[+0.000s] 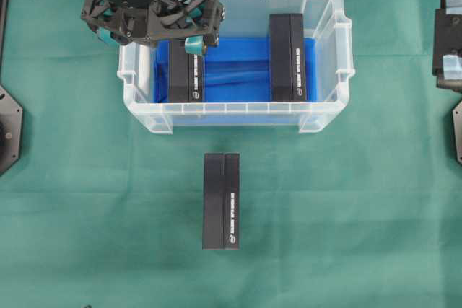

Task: Take the box out of the case with the left arm.
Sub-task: 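Move the open left gripper over the left black box in the case, then lower the left gripper around the left black box and close it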

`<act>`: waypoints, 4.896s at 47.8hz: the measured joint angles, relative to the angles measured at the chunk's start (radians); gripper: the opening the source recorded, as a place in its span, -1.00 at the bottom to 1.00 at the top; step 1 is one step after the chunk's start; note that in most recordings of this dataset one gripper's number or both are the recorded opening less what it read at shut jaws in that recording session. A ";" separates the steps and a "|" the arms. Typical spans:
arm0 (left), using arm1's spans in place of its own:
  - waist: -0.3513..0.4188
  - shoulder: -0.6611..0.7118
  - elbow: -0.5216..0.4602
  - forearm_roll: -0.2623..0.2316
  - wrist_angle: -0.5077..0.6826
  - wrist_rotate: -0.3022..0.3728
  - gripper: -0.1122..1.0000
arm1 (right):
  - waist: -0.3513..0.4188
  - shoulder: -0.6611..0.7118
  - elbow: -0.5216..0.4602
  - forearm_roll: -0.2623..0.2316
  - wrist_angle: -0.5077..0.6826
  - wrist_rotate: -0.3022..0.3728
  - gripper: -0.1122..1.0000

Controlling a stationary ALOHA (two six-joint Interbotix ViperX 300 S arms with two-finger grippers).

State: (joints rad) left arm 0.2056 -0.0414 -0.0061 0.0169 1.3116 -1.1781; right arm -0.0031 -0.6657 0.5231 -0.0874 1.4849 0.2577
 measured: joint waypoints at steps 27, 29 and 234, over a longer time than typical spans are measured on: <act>0.002 0.002 0.000 0.002 0.020 0.002 0.87 | 0.000 0.000 -0.002 0.000 -0.002 -0.002 -0.81; 0.002 0.000 0.000 0.002 0.020 0.002 0.87 | 0.000 0.000 -0.002 0.002 0.000 0.000 -0.81; 0.000 0.129 0.238 0.005 -0.196 -0.021 0.33 | 0.000 0.012 0.018 0.025 -0.063 0.002 -0.81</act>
State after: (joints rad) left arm 0.2056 0.0874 0.2316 0.0215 1.1152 -1.1996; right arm -0.0031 -0.6535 0.5415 -0.0629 1.4220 0.2592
